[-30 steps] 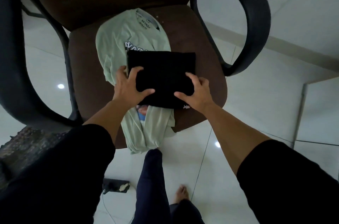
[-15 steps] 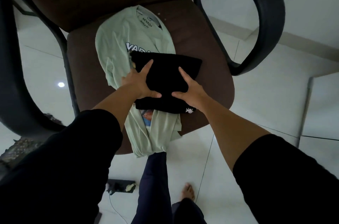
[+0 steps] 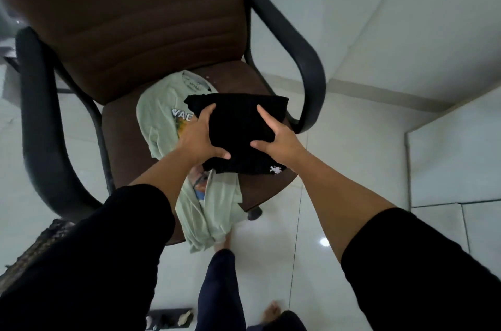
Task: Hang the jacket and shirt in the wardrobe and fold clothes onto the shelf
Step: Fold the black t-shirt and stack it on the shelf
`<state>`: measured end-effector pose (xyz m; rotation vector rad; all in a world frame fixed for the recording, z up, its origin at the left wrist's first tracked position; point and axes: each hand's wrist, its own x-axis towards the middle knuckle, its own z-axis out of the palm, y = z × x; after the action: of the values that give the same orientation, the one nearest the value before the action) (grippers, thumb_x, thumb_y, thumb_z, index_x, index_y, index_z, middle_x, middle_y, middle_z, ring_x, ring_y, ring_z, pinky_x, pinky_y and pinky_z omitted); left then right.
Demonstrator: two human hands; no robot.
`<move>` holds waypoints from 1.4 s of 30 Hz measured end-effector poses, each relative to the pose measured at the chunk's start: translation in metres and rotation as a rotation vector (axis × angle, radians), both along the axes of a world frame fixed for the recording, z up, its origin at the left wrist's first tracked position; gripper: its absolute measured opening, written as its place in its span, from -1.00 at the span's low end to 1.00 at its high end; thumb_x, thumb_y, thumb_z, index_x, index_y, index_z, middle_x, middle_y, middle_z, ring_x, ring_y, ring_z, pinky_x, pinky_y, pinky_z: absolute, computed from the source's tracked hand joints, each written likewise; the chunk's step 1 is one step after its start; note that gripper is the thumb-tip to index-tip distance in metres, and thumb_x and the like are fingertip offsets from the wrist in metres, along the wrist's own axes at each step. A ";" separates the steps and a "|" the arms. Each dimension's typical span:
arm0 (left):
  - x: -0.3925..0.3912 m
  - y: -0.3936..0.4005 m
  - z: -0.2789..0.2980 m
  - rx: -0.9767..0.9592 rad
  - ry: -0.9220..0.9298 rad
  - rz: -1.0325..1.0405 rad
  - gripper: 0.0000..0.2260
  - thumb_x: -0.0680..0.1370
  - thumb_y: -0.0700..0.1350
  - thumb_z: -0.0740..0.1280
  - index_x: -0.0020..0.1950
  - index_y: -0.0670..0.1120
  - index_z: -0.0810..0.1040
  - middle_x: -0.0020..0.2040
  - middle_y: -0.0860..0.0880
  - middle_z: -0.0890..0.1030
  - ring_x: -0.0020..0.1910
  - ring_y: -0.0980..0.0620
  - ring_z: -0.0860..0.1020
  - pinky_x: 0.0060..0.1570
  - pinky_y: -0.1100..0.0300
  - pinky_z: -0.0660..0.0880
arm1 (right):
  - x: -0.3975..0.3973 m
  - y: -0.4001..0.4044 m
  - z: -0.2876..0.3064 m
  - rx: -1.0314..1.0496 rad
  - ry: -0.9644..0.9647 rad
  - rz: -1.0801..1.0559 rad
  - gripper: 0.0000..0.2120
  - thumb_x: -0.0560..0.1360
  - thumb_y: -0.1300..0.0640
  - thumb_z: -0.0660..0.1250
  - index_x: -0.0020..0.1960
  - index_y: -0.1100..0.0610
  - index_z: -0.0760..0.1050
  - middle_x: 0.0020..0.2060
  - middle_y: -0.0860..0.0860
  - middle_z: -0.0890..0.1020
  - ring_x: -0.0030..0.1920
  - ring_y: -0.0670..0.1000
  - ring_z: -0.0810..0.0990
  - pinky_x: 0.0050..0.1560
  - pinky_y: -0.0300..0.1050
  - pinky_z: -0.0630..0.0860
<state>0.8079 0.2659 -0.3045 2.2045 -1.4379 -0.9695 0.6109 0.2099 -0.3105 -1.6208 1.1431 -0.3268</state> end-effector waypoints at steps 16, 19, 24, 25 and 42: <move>-0.267 0.009 0.244 -0.347 0.072 -0.652 0.04 0.21 -0.14 0.61 0.52 0.06 0.05 0.37 -0.15 0.33 0.37 -0.16 0.32 0.32 0.02 0.30 | -0.294 0.130 0.244 -0.316 0.061 -0.569 -0.15 0.45 0.14 0.44 0.54 -0.14 -0.01 0.41 -0.05 0.38 0.37 -0.03 0.39 0.41 -0.09 0.31; -0.325 0.013 0.267 -0.383 0.112 -0.807 0.03 0.22 -0.17 0.60 0.53 0.05 0.05 0.39 -0.12 0.32 0.38 -0.14 0.31 0.29 0.07 0.30 | -0.343 0.165 0.266 -0.349 0.085 -0.717 -0.15 0.44 0.14 0.44 0.54 -0.13 0.00 0.39 -0.05 0.41 0.36 -0.03 0.40 0.40 -0.10 0.31; -0.425 0.032 0.289 -0.404 0.127 -1.095 0.04 0.22 -0.16 0.60 0.53 0.07 0.04 0.38 -0.13 0.32 0.37 -0.15 0.31 0.31 0.00 0.33 | -0.409 0.238 0.278 -0.366 0.062 -1.012 -0.14 0.42 0.17 0.46 0.54 -0.11 0.04 0.36 -0.06 0.43 0.36 -0.04 0.41 0.40 -0.13 0.30; -0.445 0.038 0.291 -0.404 0.123 -1.153 0.04 0.22 -0.15 0.61 0.52 0.07 0.04 0.37 -0.13 0.33 0.36 -0.16 0.32 0.31 -0.01 0.34 | -0.420 0.255 0.277 -0.368 0.063 -1.072 -0.14 0.42 0.17 0.47 0.53 -0.10 0.04 0.36 -0.06 0.43 0.35 -0.05 0.41 0.41 -0.13 0.30; -0.770 0.244 0.191 -0.268 0.139 -1.923 0.09 0.20 -0.09 0.62 0.54 0.02 0.00 0.46 -0.13 0.29 0.46 -0.18 0.21 0.42 -0.06 0.22 | -0.590 0.533 0.182 -0.122 0.234 -1.781 -0.14 0.44 0.12 0.45 0.54 -0.11 -0.01 0.43 0.04 0.36 0.40 0.03 0.36 0.35 -0.18 0.30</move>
<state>0.0382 0.5094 -0.1135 -0.0525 -3.1042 -1.0388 0.0204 0.7433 -0.1283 -0.2693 2.5201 -1.3197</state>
